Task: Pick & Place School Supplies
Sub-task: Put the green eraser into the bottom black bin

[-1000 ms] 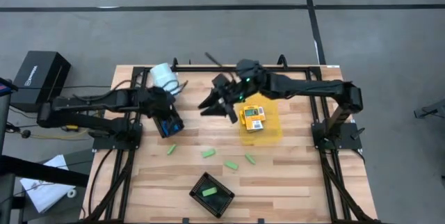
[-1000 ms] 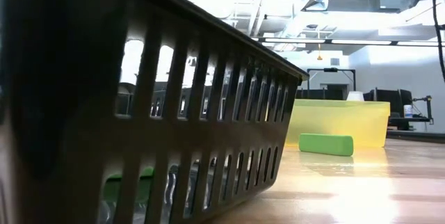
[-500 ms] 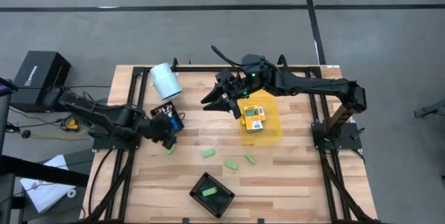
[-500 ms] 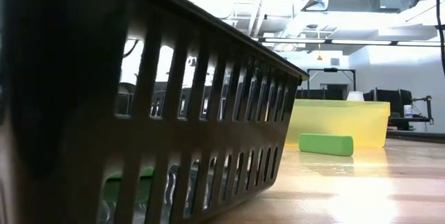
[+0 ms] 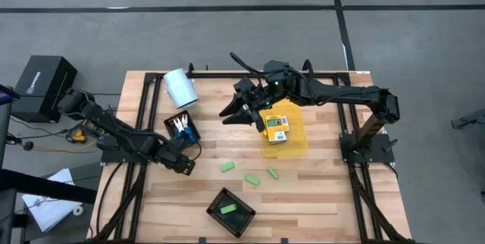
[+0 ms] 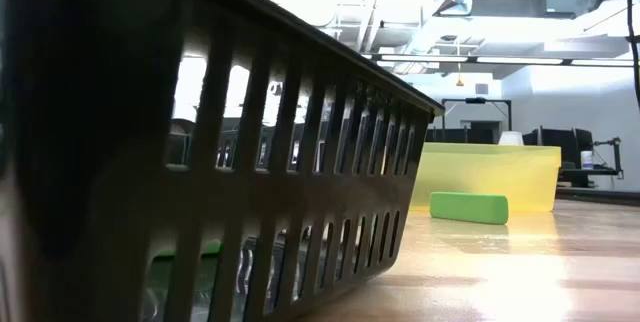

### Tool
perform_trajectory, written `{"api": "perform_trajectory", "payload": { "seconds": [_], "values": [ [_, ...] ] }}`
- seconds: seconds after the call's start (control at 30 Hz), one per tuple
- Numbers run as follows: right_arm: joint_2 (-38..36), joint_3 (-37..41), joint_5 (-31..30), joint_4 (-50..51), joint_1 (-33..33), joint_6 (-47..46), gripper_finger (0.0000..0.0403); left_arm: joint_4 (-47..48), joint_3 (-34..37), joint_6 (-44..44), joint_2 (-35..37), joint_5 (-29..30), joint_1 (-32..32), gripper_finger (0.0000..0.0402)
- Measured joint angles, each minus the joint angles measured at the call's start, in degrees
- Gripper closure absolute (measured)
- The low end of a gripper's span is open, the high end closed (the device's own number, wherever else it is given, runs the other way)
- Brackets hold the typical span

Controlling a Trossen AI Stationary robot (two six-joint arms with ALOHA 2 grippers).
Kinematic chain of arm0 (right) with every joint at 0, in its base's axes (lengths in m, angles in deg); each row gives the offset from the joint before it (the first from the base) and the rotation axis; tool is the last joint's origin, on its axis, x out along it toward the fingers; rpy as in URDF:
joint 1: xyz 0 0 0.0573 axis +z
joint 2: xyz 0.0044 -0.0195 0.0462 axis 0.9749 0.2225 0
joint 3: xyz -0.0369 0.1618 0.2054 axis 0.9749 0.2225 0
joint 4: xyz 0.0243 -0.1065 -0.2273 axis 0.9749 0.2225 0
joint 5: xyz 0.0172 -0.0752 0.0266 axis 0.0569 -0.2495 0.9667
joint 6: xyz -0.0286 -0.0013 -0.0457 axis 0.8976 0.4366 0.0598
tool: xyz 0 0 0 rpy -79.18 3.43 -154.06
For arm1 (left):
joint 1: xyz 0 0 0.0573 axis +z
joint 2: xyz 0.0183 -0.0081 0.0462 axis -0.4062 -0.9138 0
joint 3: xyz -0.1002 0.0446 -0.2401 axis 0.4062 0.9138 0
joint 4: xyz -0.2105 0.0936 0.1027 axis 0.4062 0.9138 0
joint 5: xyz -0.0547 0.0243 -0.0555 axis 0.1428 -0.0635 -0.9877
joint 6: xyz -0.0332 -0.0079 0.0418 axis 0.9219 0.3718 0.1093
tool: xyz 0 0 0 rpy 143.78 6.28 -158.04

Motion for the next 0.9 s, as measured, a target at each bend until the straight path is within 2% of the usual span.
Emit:
{"api": "perform_trajectory", "payload": {
  "seconds": [0.6, 0.9],
  "values": [
    [0.0, 0.0, 0.7, -0.7, 1.5, 0.0, 0.0257, -2.5, 0.0, 0.4, -7.6, 1.0, 0.0, 0.0218],
    [0.0, 0.0, 0.7, -0.7, 1.8, 0.0, 0.0257, -5.7, 0.0, 0.4, -11.5, 1.9, 0.3, 0.0260]
  ]
}}
